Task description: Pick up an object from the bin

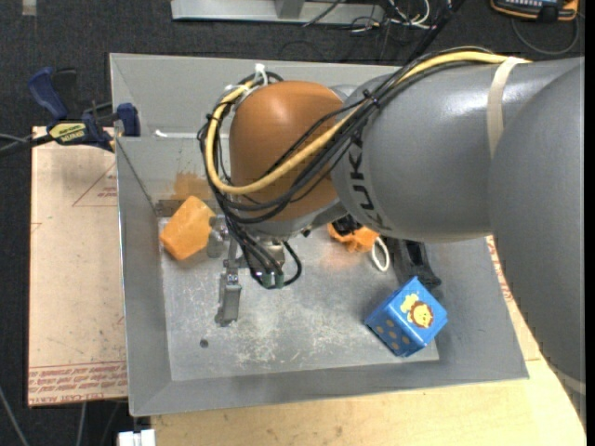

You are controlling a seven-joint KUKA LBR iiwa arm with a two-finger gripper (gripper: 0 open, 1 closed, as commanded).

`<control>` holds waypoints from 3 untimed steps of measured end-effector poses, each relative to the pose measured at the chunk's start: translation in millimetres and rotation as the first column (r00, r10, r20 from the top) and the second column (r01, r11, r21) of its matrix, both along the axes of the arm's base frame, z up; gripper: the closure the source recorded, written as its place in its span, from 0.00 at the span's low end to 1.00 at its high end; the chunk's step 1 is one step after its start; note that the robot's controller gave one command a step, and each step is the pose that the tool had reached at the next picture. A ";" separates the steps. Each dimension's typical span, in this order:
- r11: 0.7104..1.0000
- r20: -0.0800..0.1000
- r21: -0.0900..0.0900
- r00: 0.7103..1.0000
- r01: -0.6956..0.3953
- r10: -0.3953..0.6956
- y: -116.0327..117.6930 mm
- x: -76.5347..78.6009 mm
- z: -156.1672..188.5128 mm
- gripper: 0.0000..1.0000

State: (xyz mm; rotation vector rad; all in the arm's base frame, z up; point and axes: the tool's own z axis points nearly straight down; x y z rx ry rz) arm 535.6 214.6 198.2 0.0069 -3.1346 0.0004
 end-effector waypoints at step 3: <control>0.997 -0.004 0.000 0.997 -0.076 0.076 16.5 71.3 -72.1 0.00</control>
Offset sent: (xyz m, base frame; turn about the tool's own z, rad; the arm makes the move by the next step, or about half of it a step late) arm 0.0663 0.0139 -0.1282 0.1075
